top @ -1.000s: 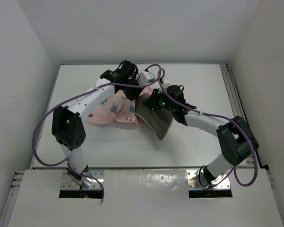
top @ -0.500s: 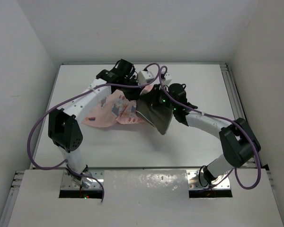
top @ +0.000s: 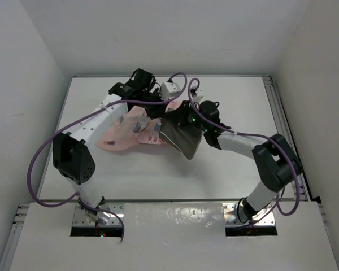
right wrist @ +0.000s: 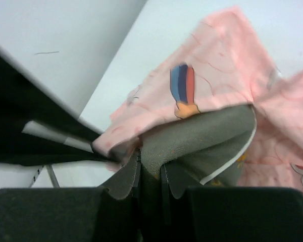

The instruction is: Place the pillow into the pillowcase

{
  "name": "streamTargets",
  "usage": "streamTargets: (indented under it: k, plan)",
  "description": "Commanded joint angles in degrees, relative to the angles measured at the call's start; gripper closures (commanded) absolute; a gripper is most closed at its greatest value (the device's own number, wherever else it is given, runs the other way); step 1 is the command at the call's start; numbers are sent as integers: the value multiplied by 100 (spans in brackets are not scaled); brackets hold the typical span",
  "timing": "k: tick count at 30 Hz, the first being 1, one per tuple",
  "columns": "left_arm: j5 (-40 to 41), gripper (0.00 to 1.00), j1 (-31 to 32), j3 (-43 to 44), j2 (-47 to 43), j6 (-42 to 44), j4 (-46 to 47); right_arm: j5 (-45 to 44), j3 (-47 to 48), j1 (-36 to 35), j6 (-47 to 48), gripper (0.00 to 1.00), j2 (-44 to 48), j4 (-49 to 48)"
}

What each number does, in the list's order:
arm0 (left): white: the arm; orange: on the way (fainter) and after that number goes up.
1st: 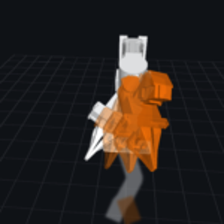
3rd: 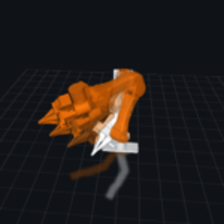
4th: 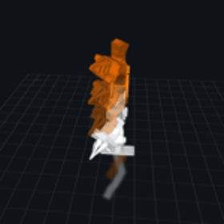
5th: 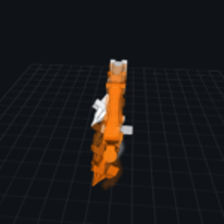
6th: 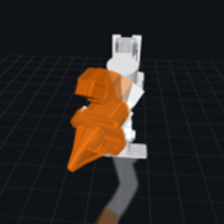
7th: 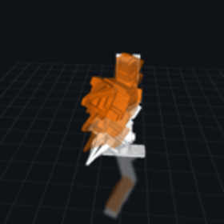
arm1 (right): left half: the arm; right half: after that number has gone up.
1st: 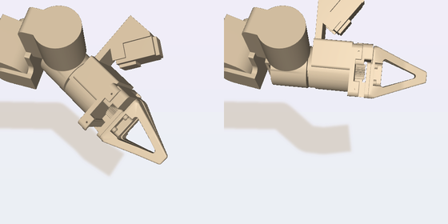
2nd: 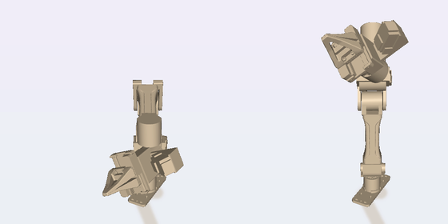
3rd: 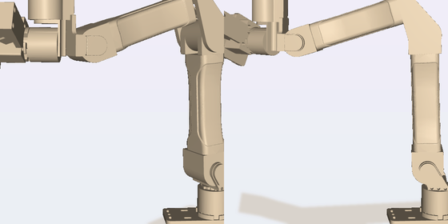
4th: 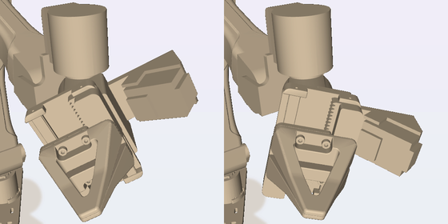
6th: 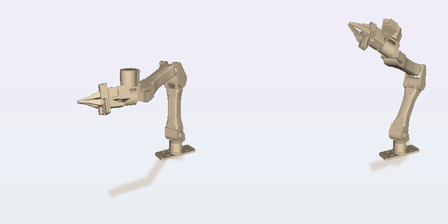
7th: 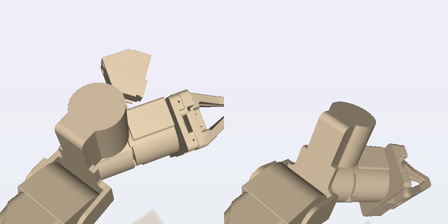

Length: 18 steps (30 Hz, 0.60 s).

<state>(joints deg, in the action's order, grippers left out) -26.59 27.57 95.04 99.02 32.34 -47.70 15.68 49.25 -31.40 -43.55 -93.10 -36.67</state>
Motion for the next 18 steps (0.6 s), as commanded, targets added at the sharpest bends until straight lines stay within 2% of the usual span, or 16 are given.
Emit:
streamTargets:
  k: [1, 4, 5, 6, 7, 8, 10, 12, 13, 14, 15, 16, 18]
  plan:
    - [-549, 91, 222, -301, -235, 115, 155, -319, 146, -24, -382, 100, -401, -1203]
    - [-339, 63, 222, -285, -120, -8, 43, -479, 242, -94, -365, 99, -805, -940]
    - [-251, 49, 222, -224, -111, -26, -10, -452, 295, -95, -356, 76, -928, -765]
    - [-198, 45, 222, -188, -111, -26, -63, -339, 382, -95, -295, 58, -964, -346]
    - [-128, 36, 222, -162, -198, -26, -107, -286, 444, -103, -120, 44, -982, -89]
    - [38, 34, 222, -179, -260, -8, -90, -268, 514, -95, -6, 28, -947, 157]
    - [302, 33, 222, -301, -506, 27, -64, -416, 515, -51, 362, 18, -833, 817]
    - [417, 37, 222, -407, -708, 141, -81, -618, 401, 37, 531, 9, -562, 1229]
    - [505, 45, 222, -504, -735, 185, -212, -767, 366, 203, 575, 8, -473, 1371]
    - [540, 54, 222, -583, -744, 255, -265, -777, 313, 326, 576, 16, -350, 1634]
    - [549, 74, 222, -784, -761, 273, -318, -699, 330, 423, 558, 29, -314, 1775]
    - [593, 83, 231, -942, -770, 282, -284, -672, 357, 659, 515, 47, -297, 1933]
    - [689, 94, 301, -1363, -762, 229, -222, -654, 532, 976, 392, 85, -349, 2417]
